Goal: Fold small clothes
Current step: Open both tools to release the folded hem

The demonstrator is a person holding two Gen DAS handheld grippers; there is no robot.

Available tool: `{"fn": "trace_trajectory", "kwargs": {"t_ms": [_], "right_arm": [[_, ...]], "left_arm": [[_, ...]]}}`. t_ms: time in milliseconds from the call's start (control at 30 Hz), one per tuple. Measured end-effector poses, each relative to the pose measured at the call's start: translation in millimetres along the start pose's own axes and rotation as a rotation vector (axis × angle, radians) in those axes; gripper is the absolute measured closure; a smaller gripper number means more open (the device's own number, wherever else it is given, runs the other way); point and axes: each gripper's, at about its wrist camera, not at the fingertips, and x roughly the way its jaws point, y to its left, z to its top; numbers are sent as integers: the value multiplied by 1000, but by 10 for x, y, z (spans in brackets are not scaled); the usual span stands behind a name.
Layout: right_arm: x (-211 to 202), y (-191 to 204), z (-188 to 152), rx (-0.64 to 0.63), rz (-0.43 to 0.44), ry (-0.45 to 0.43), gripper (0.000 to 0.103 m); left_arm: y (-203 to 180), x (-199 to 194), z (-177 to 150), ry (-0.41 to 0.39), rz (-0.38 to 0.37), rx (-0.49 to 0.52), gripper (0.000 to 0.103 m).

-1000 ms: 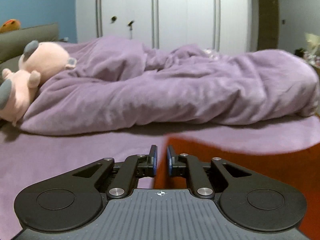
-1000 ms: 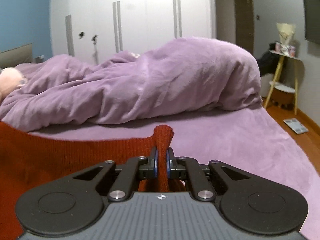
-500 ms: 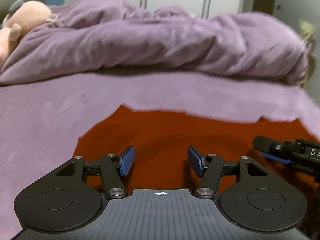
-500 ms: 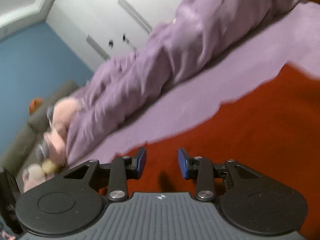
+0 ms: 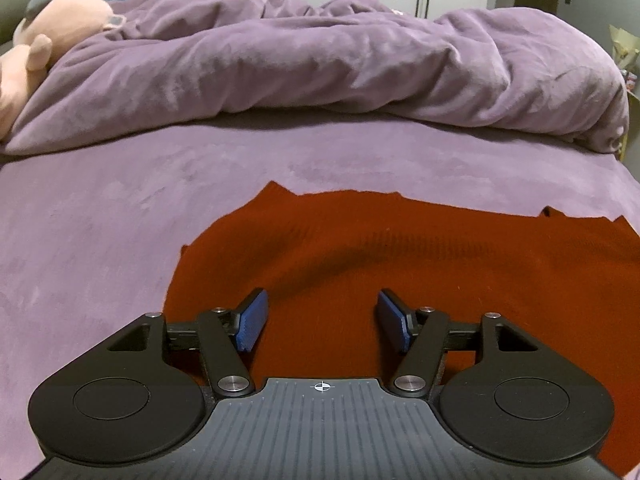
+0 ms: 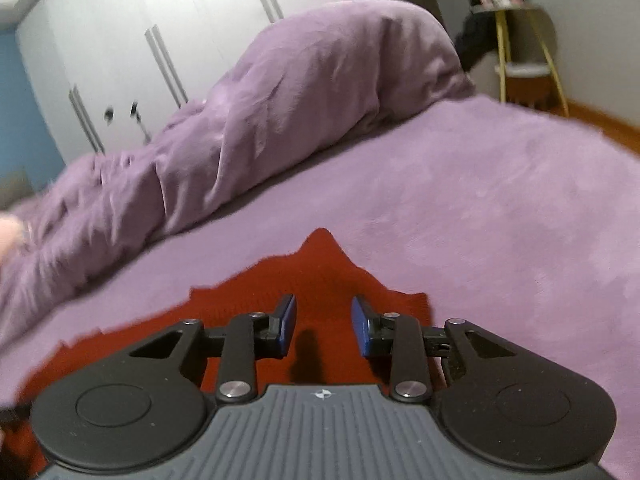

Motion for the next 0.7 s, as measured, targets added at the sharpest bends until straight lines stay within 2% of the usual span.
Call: {"fn": "trace_trajectory", "kwargs": {"t_ms": [67, 167, 300, 333, 367, 433, 467, 567, 633, 700], "right_arm": [[-170, 35, -61, -23, 14, -7, 70], [-447, 17, -148, 7, 54, 6, 69], [-637, -83, -292, -26, 26, 47, 69], [-699, -119, -333, -42, -6, 51, 69], [-752, -144, -371, -75, -82, 63, 68], [-860, -184, -404, -140, -296, 72, 64], [-928, -213, -404, -139, -331, 74, 65], [-1152, -212, -388, -121, -287, 57, 65], [-1232, -50, -376, -161, -225, 34, 65], [-1265, 214, -355, -200, -134, 4, 63]], "left_arm": [[18, -20, 4, 13, -3, 0, 33], [56, -71, -2, 27, -10, -11, 33], [80, -165, -51, 32, -1, 8, 33], [91, -196, -72, 34, 1, 20, 33], [110, -225, -96, 37, 4, 35, 31], [181, -318, -167, 29, 13, 72, 29], [232, -369, -204, 27, 14, 84, 27], [455, -538, -325, 27, 9, 65, 21], [622, -633, -403, 36, 22, 24, 20], [791, -710, -479, 38, -1, -31, 20]]}}
